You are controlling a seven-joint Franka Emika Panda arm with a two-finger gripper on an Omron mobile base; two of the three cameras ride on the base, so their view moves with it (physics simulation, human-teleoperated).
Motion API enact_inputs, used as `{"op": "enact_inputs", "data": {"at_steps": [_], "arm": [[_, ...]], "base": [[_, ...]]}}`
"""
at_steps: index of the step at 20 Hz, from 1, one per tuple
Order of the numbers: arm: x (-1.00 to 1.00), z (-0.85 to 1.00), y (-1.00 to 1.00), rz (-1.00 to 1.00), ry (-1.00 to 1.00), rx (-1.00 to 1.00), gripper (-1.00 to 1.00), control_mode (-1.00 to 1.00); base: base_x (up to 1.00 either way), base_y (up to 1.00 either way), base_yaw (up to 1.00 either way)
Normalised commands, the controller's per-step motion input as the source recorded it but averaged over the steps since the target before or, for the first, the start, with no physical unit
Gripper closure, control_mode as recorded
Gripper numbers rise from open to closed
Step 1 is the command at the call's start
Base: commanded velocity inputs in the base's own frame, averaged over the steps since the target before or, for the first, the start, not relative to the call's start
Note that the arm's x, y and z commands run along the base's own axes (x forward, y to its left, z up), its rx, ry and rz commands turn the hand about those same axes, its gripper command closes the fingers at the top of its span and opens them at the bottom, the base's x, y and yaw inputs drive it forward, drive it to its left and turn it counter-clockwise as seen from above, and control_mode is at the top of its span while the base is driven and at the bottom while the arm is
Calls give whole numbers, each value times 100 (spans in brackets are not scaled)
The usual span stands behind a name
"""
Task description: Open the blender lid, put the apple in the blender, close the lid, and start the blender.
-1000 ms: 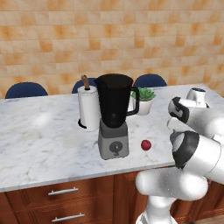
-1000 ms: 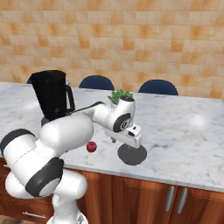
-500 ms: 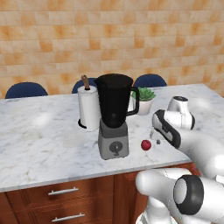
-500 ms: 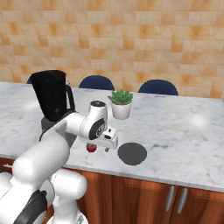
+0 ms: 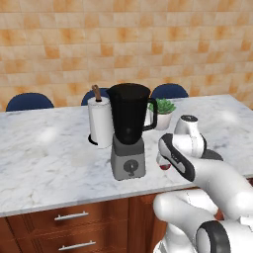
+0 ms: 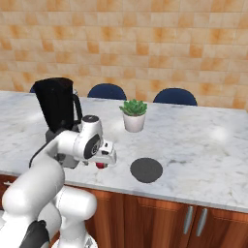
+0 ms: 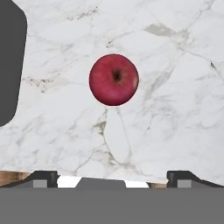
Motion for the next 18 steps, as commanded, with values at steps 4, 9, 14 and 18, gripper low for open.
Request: {"op": "enact_inputs", "data": {"at_steps": [4,9,14,18], "arm": [[50,0,1,1,7,0,-100,-100],[43,-1,2,1,7,0,-100,-100],[38,-5,0,0,13,0,-100,-100],[28,-18,0,0,9,0,-100,-100]], "base": [[0,0,0],[0,0,0],[0,0,0],[0,0,0]]}}
